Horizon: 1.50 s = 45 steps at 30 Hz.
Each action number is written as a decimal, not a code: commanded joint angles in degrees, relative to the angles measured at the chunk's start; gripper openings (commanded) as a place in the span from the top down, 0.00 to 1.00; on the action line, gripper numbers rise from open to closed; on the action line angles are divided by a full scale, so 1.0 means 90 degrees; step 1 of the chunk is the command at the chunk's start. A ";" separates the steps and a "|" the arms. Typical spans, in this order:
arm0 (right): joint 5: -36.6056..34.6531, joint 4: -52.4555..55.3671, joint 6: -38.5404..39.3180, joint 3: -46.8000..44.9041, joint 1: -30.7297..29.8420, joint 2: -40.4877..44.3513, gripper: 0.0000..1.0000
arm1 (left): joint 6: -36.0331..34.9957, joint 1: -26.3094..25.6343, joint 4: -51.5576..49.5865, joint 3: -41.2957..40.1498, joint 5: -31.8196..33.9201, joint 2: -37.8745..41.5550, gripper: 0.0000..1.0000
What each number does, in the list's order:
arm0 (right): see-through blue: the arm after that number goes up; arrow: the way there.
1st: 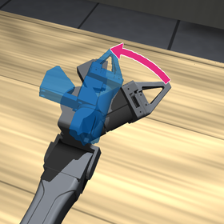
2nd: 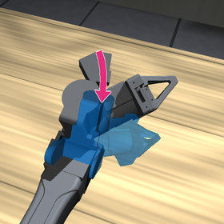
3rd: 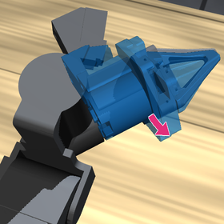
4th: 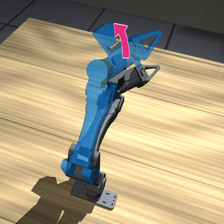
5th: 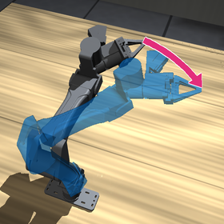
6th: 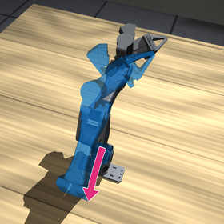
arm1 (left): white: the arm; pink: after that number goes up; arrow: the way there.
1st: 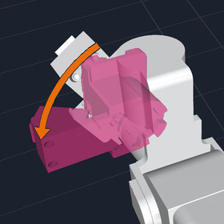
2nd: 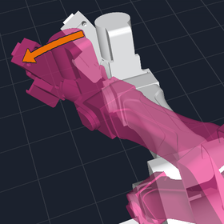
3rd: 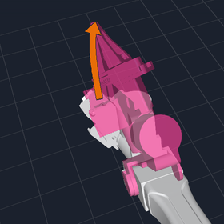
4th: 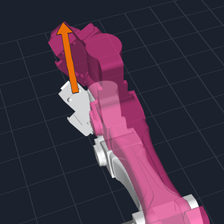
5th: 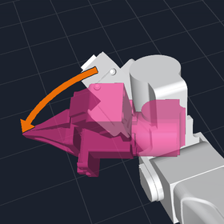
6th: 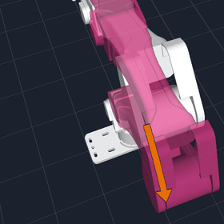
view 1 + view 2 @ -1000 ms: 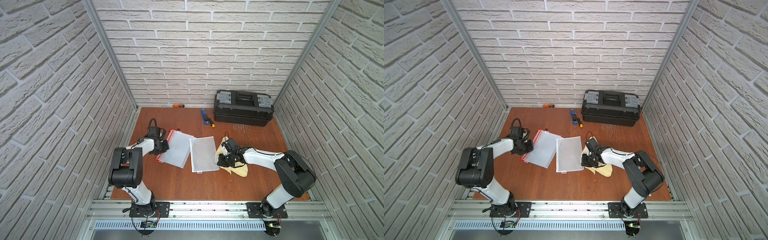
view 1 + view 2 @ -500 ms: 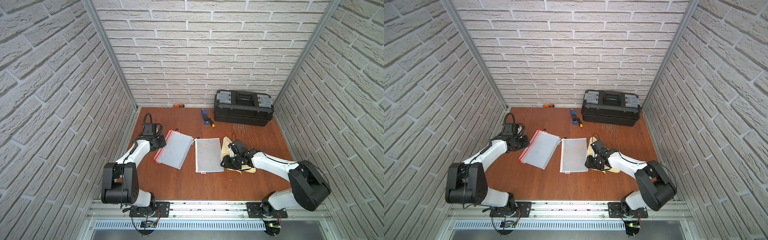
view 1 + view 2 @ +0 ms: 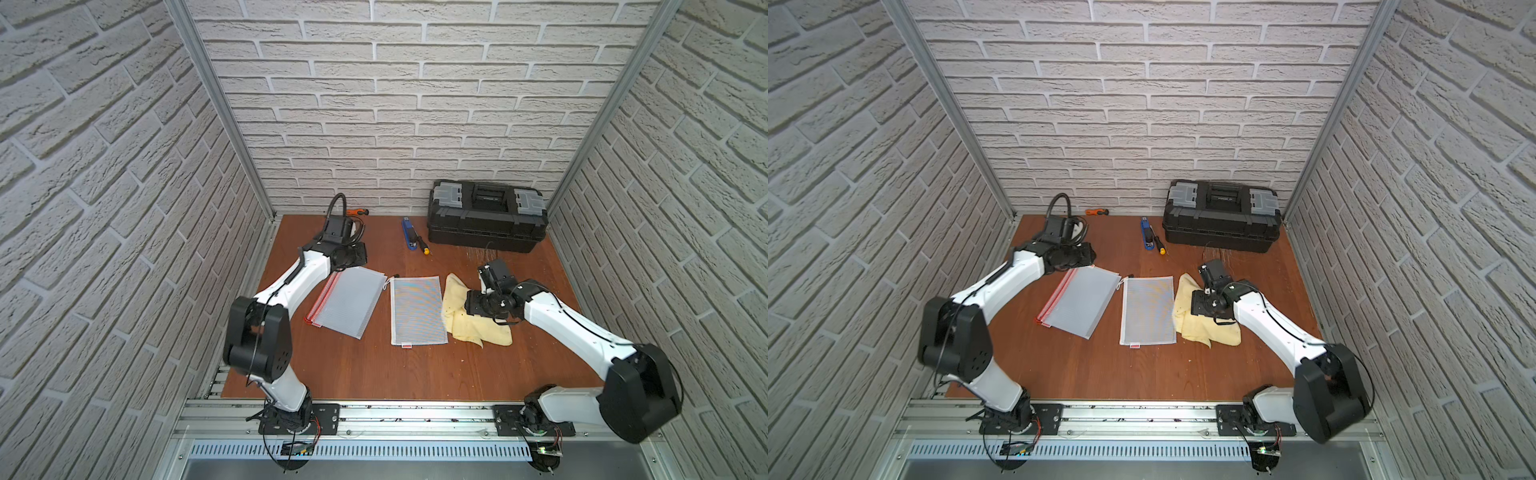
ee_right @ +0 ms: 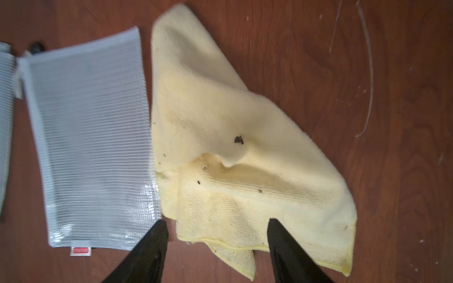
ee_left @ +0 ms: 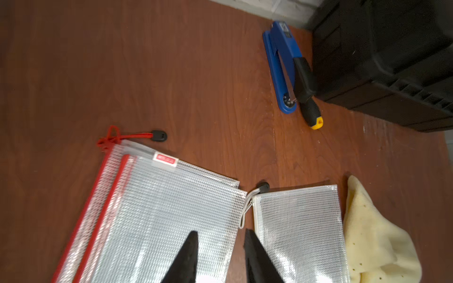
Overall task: Wipe the document bag
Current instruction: Pick up the cleaning item at the center of the board.
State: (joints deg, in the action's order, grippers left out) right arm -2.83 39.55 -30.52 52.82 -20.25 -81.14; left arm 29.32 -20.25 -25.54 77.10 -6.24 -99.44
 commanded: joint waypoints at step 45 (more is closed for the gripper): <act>-0.0505 -0.0512 0.0202 0.1071 -0.0016 -0.0577 0.97 | 0.0034 -0.1168 -0.0250 0.0617 -0.0033 -0.2163 0.96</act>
State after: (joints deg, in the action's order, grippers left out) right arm -5.56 31.03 -31.14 57.67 -19.09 -90.80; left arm 30.44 -30.55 -26.61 82.13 -7.51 -117.58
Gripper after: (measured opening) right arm 0.062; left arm 0.044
